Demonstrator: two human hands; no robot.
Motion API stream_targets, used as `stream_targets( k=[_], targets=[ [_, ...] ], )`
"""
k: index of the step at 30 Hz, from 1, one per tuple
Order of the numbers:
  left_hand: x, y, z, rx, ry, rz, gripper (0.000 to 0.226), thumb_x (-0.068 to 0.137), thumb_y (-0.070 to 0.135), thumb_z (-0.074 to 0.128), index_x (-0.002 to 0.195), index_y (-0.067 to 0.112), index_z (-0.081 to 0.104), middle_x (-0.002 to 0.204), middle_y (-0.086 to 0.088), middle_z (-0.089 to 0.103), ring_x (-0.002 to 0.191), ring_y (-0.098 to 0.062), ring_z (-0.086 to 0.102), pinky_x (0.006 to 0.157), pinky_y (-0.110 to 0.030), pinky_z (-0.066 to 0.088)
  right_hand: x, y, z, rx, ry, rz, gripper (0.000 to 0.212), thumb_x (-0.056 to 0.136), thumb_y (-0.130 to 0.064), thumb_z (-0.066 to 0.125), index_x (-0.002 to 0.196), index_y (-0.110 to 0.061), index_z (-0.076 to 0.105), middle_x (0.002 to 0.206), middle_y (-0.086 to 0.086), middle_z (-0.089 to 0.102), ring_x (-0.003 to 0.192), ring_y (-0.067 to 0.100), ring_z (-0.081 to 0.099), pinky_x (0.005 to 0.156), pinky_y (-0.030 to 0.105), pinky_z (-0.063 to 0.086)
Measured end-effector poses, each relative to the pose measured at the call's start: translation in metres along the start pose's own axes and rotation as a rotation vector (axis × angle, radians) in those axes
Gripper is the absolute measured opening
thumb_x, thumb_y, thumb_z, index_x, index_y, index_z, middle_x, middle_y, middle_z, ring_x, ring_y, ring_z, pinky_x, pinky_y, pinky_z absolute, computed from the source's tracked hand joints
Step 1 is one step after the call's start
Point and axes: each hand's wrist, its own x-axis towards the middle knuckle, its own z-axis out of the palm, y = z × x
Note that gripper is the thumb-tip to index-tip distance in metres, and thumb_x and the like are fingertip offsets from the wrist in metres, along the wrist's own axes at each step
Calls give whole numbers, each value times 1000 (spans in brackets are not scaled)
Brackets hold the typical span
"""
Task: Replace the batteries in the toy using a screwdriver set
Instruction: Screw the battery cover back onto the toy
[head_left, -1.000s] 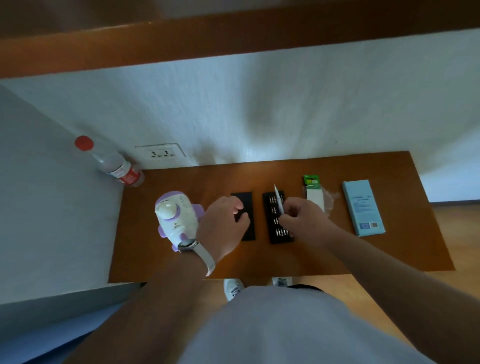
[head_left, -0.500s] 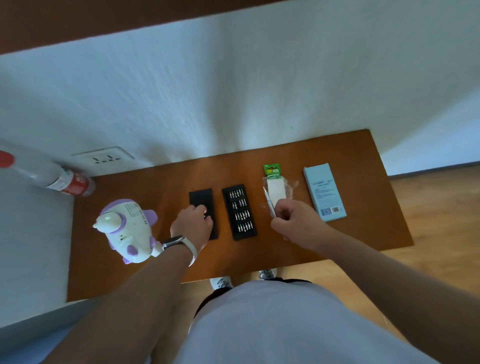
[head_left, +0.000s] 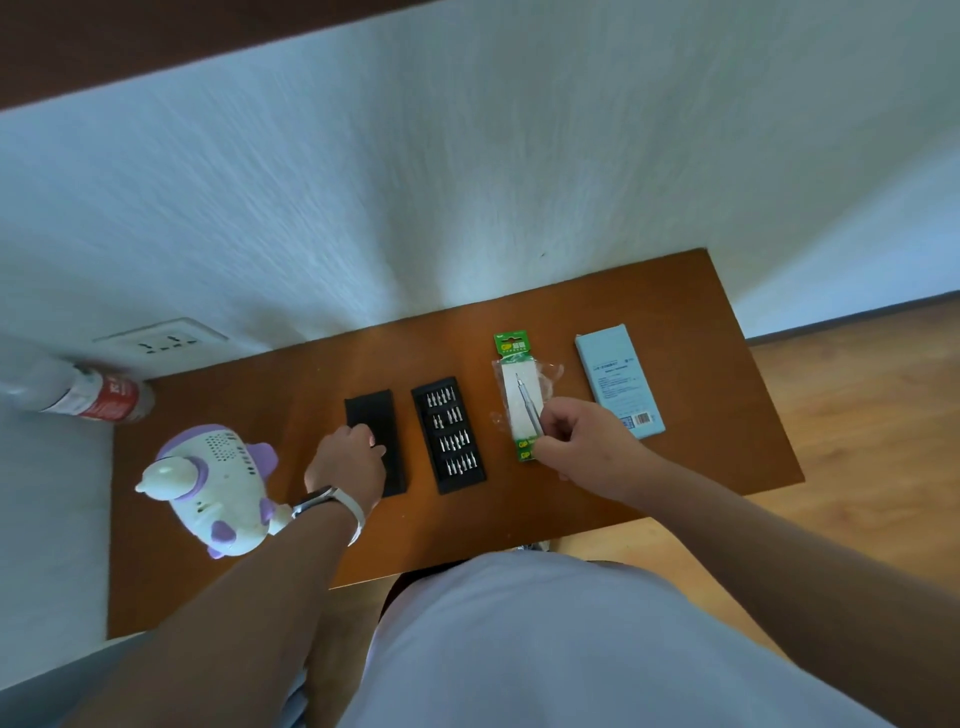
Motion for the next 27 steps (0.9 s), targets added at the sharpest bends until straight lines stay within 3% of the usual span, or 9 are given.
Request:
stream_targets(
  k=[3,6,13,18,22,27],
  targets=[
    [1,5,-3,58,-46,-38,15,98,20,57,111,21,65,79,8,35,81,-15,43,53,-29,33,-1,3,-2,7,-2,8,17,86,-22,65,76,-13,54,82,15,64,63,16,59,57,30,54],
    [1,7,-5,69,-59,-37,14,98,19,56,109,20,65,84,5,40,81,-15,44,62,-33,41,-2,5,-4,12,7,9,20,86,-23,65,72,-17,51,80,13,63,64,17,57,55,28,52],
    [-1,13,-17,175,-81,1,17,99,12,54,112,17,64,101,-1,54,88,-17,53,69,-28,44,-2,4,-6,18,-9,31,21,85,-23,67,71,-21,51,79,10,64,65,17,57,56,29,49],
    [-16,17,-29,-278,37,-5,17,103,28,52,99,19,65,95,-3,67,87,-21,63,74,-33,50,4,-6,-7,5,-23,7,17,87,-24,67,74,-28,57,64,-10,60,57,5,57,47,13,43],
    [-33,31,-57,-651,125,48,14,96,26,63,82,27,62,81,10,65,80,-11,62,64,-25,44,7,-16,-10,23,-81,-10,11,91,-23,65,82,-29,63,63,-12,64,53,2,59,50,12,45],
    [-52,49,-92,-1020,81,12,6,91,26,69,86,24,70,78,2,72,74,-12,67,64,-27,55,4,-33,-17,17,-91,-105,14,93,-23,62,81,-30,63,65,-16,66,56,1,61,51,13,46]
  ],
)
